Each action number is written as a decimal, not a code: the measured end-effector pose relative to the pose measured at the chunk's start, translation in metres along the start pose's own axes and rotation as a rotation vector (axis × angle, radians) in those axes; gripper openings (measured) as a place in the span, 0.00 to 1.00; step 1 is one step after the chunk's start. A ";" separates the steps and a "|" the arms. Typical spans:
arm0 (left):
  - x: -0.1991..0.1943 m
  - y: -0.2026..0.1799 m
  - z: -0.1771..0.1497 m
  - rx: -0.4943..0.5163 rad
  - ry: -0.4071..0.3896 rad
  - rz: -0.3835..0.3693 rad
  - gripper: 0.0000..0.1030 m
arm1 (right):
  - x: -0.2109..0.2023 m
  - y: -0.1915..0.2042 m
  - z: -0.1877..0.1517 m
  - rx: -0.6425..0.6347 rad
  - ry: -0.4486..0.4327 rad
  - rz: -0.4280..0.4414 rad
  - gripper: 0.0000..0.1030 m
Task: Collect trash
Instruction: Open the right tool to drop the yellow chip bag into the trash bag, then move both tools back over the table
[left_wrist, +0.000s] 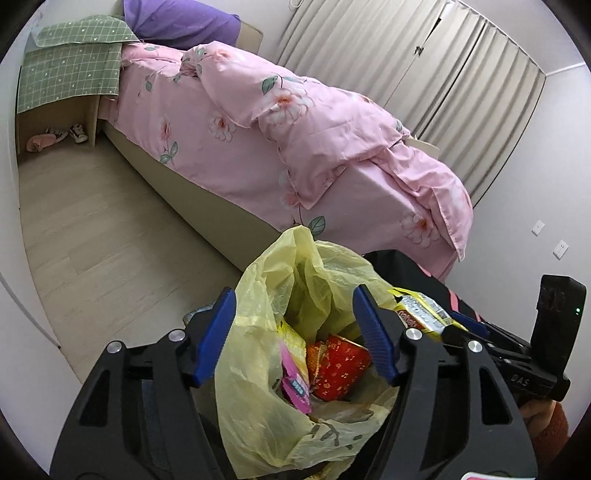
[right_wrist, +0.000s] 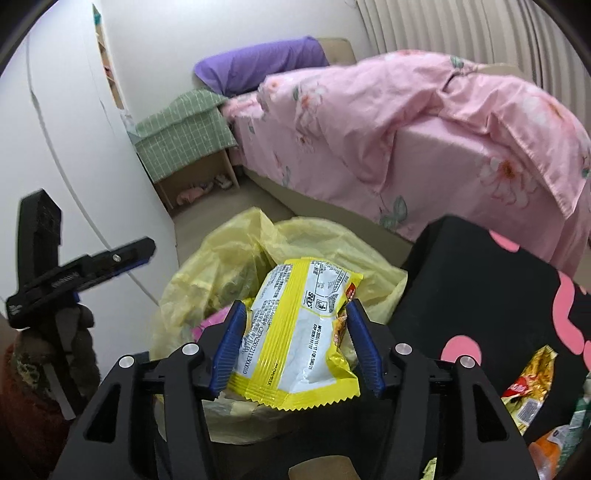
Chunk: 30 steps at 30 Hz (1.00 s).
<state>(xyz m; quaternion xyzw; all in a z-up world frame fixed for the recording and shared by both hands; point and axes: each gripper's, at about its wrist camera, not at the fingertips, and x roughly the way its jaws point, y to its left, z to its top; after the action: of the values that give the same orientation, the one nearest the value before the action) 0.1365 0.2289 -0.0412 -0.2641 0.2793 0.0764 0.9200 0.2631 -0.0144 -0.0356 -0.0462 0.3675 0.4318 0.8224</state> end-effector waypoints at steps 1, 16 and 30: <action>-0.002 -0.001 0.000 -0.004 -0.006 -0.001 0.60 | -0.003 0.001 0.001 -0.006 -0.013 0.005 0.52; -0.031 -0.006 0.005 0.023 -0.060 0.003 0.64 | -0.017 0.013 0.002 -0.044 -0.012 -0.027 0.53; -0.002 -0.138 -0.065 0.323 0.126 -0.295 0.64 | -0.195 -0.059 -0.102 0.050 -0.114 -0.406 0.53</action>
<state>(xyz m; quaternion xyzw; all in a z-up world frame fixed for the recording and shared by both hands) 0.1437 0.0773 -0.0248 -0.1555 0.3029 -0.1216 0.9324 0.1797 -0.2228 0.0023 -0.0746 0.3142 0.2502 0.9127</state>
